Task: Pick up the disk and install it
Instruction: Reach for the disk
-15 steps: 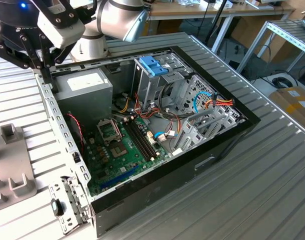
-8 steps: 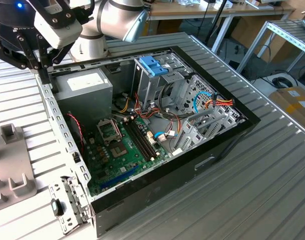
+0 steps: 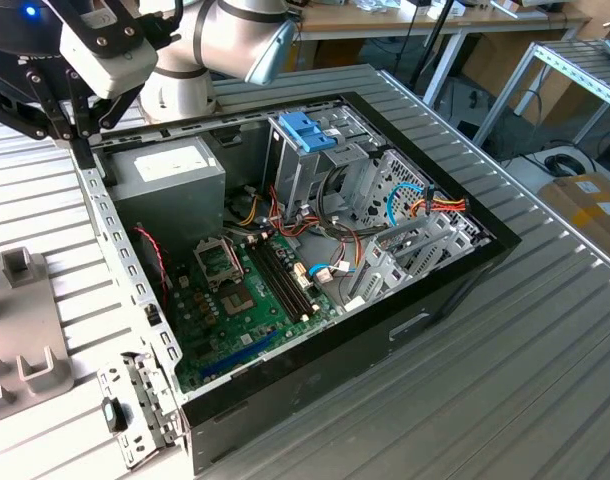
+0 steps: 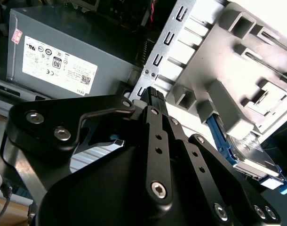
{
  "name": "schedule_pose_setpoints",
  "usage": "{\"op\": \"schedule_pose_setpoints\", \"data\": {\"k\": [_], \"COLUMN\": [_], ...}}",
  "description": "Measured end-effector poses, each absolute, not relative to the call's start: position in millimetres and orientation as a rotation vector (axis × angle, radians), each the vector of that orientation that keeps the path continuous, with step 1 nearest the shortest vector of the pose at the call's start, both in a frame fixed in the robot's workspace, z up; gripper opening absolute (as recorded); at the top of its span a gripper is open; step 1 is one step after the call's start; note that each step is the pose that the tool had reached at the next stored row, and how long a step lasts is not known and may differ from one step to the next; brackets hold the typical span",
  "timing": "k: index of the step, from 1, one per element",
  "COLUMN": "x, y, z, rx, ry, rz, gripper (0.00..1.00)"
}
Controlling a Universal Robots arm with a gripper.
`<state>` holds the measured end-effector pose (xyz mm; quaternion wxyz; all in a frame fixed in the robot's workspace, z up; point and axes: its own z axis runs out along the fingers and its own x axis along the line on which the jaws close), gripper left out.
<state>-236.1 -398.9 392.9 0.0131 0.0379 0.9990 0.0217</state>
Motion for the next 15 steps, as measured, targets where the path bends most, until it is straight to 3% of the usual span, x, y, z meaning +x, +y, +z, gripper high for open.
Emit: {"op": "schedule_pose_setpoints", "data": {"k": [15], "x": [-243.1], "y": [-398.9], "z": [392.9], "rx": [0.118], "ry": [3.112], "rz": [0.068], "gripper": [0.1]}}
